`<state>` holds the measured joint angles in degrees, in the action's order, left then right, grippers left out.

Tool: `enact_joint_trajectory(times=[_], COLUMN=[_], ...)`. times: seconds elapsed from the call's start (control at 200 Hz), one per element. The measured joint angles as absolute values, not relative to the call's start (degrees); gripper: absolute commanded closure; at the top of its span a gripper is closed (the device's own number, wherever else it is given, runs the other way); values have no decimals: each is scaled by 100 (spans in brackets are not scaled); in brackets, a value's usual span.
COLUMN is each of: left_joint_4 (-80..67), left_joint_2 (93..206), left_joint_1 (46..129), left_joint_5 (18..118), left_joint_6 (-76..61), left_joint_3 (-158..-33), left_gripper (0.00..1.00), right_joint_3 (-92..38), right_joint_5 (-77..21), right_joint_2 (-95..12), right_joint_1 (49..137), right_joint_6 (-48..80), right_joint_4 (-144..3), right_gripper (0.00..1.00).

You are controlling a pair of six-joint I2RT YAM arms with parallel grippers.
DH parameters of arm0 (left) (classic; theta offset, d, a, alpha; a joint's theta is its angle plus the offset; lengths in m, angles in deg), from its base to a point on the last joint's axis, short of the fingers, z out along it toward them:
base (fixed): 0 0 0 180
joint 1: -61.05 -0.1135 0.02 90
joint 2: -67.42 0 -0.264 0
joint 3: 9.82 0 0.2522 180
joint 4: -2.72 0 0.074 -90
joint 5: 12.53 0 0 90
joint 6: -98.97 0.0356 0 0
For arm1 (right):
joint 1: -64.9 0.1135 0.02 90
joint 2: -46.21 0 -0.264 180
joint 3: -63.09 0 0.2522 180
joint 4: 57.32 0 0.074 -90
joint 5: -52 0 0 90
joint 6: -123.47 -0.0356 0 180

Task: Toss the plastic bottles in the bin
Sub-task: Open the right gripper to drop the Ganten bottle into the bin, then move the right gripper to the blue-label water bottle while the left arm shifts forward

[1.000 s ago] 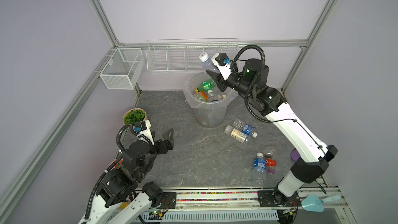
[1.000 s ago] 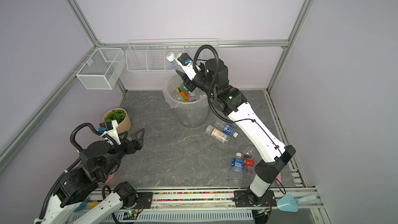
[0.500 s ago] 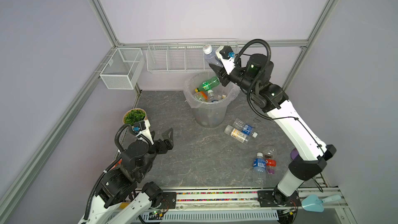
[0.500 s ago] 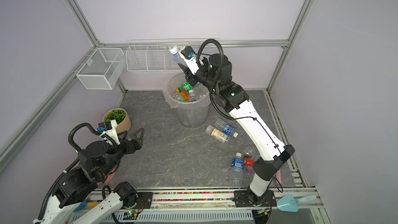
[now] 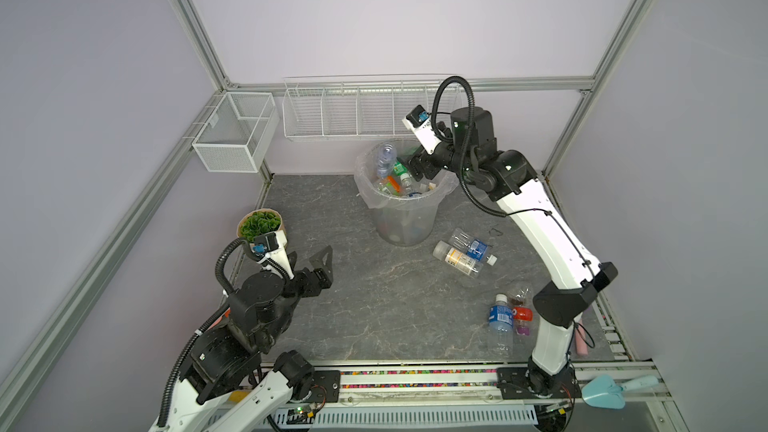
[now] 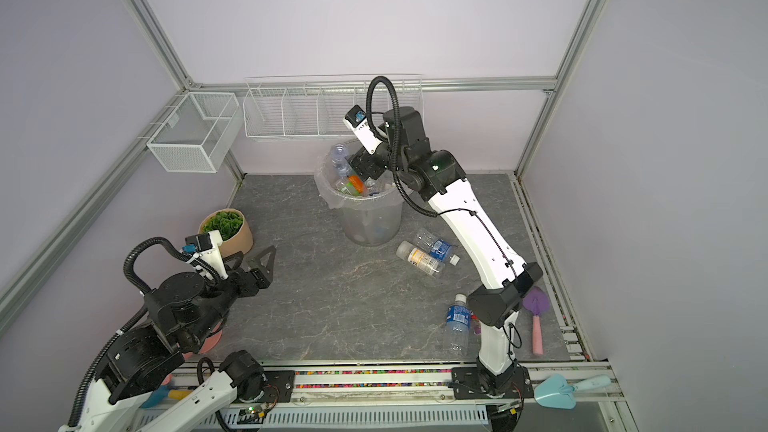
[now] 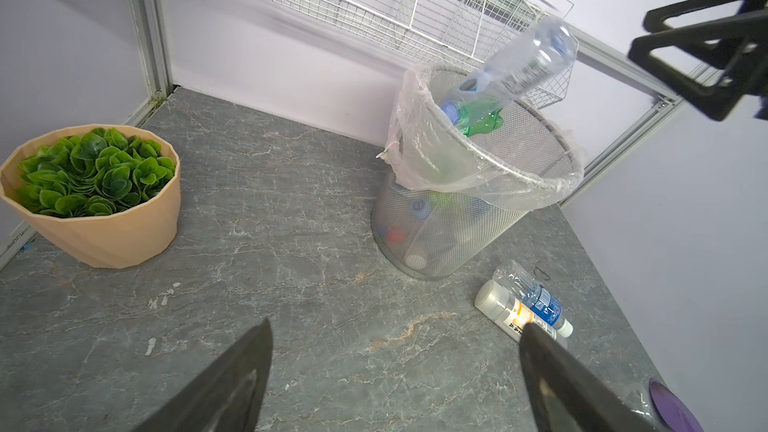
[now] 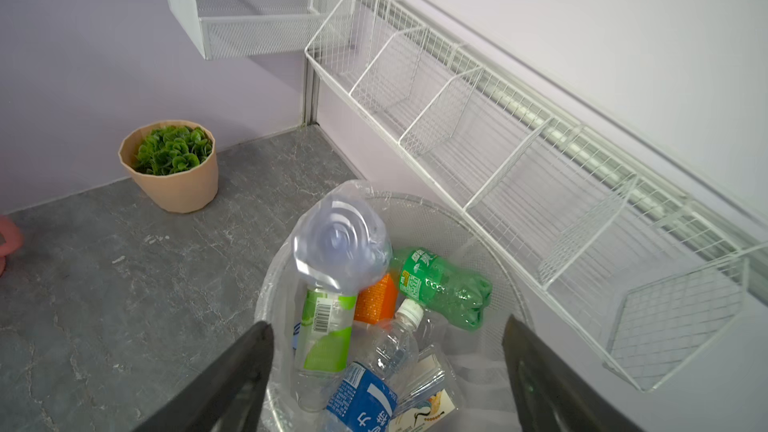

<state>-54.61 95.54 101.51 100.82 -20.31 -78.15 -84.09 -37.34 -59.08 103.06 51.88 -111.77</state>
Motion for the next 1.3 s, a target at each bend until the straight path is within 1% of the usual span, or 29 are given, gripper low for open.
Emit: enact_joint_trajectory(times=[0.19,0.325,0.54,0.965,1.3], left_joint_4=[-5461,-5457,-5446,-5426,-5378], left_joint_2=[9594,9637,9663,9766,10470], left_joint_1=[10151,10151,10151,10151,10151], left_joint_5=[10078,10078,10078,10049,9678], left_joint_6=[-2031,-2031,-2031,-2018,-1873], left_joint_3=[-7815,-7815,-7815,-7815,-7957], left_gripper=[8,8,8,8,9], right_joint_3=[-7710,-7142,-6551,-6110,-5295], right_joint_5=[-3795,-3867,-3974,-4009,-4166], right_joint_2=[-4782,-4341,-4306,-4229,-3718], right_joint_1=[10356,10362,10362,10362,10345], right_joint_6=[5191,5193,5197,5186,4775], right_joint_4=[-10720,-10397,-10290,-10065,-10069], right_gripper=[12,11,12,11,12])
